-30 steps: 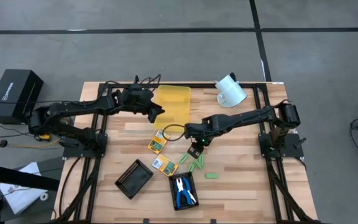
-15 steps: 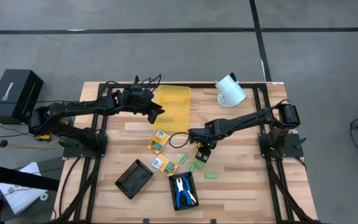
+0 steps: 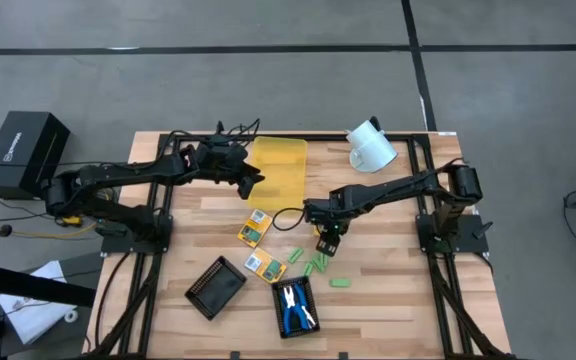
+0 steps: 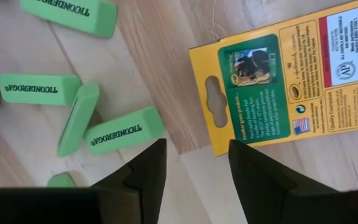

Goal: Pick & Place School Supplies
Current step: Put the box of crayon into the yellow bin

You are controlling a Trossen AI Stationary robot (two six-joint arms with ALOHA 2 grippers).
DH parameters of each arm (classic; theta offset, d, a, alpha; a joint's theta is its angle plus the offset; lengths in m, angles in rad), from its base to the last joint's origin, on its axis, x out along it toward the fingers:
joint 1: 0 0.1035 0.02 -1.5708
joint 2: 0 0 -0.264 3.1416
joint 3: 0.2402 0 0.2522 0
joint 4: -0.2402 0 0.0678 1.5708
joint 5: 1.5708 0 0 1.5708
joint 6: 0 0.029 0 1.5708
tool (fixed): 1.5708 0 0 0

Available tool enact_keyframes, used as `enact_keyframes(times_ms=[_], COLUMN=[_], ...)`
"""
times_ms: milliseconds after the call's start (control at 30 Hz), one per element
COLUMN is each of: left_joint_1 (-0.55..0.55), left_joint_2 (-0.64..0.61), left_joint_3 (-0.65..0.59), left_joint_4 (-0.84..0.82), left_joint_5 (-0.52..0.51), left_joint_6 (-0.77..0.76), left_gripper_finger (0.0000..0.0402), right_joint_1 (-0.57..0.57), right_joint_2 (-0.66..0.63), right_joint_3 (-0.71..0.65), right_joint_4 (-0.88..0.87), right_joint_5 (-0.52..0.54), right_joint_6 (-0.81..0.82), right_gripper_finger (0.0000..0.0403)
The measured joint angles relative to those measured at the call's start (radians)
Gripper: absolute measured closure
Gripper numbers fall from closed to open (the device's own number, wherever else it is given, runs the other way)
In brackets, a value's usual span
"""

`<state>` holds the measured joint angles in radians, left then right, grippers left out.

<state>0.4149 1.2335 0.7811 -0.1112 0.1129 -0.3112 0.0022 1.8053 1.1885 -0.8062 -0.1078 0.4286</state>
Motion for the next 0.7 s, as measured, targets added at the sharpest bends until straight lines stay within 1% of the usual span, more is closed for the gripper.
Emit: enact_keyframes(times_ms=[333, 700], left_joint_1=[0.0, 0.0], left_joint_2=[0.0, 0.0], left_joint_3=[0.0, 0.0], left_joint_4=[0.002, 0.005], left_joint_5=[-0.017, -0.016], left_joint_6=[0.043, 0.068], left_gripper_finger=[0.0251, 0.0251], right_joint_1=[-0.055, -0.046], right_joint_2=[0.0, 0.0], right_joint_3=[0.0, 0.0], right_joint_4=[0.014, 0.046], right_joint_5=[-0.008, -0.018], right_joint_6=[-0.047, -0.046], right_gripper_finger=[0.0243, 0.0243])
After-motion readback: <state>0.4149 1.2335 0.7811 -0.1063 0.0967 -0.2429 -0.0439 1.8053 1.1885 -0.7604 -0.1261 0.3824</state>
